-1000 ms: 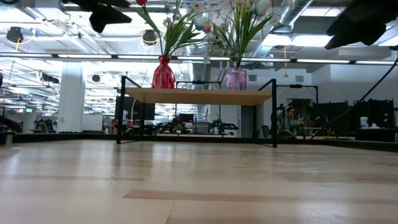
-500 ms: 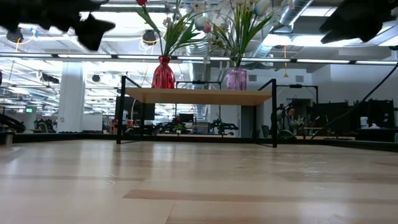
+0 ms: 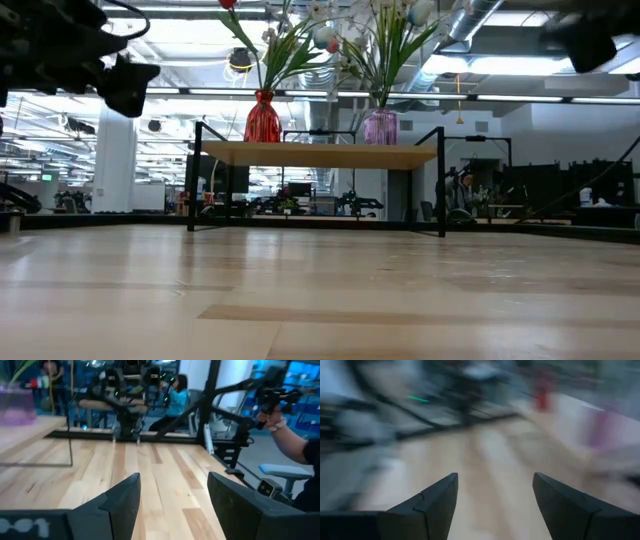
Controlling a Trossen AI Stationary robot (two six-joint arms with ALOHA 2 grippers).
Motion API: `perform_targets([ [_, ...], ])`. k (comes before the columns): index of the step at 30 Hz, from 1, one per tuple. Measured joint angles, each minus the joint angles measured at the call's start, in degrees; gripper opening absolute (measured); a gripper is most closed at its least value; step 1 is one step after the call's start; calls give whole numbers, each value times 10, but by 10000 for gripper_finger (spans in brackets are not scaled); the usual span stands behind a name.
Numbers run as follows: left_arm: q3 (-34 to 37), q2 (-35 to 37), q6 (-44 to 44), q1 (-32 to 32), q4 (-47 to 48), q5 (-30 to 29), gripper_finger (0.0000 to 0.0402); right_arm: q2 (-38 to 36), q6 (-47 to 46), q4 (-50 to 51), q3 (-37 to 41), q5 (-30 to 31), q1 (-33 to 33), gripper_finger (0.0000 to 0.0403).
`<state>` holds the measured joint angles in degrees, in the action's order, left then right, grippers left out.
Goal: Pick and place flowers into a vace then onto a shelf
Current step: Return to Home Position
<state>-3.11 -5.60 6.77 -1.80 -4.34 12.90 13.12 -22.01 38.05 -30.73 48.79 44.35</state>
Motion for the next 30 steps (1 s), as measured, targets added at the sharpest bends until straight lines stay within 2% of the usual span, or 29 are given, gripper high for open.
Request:
perform_targets([
  [3, 12, 21, -6, 0, -5, 16, 220, -57, 129, -120, 45, -91, 24, 250],
  [6, 24, 38, -14, 0, -11, 33, 220, -114, 205, -161, 95, -138, 38, 250],
  [13, 25, 44, -25, -1, -8, 99, 220, -126, 207, -267, 185, -78, 27, 250],
  [19, 25, 36, -47, -1, -8, 108, 220, -129, 231, -326, 248, -95, 7, 250],
  [21, 25, 32, -48, -1, -8, 112, 220, -129, 223, -316, 266, -94, -4, 250],
  [30, 26, 14, -22, -1, -7, 98, 220, -128, 236, -333, 275, -110, -45, 250],
])
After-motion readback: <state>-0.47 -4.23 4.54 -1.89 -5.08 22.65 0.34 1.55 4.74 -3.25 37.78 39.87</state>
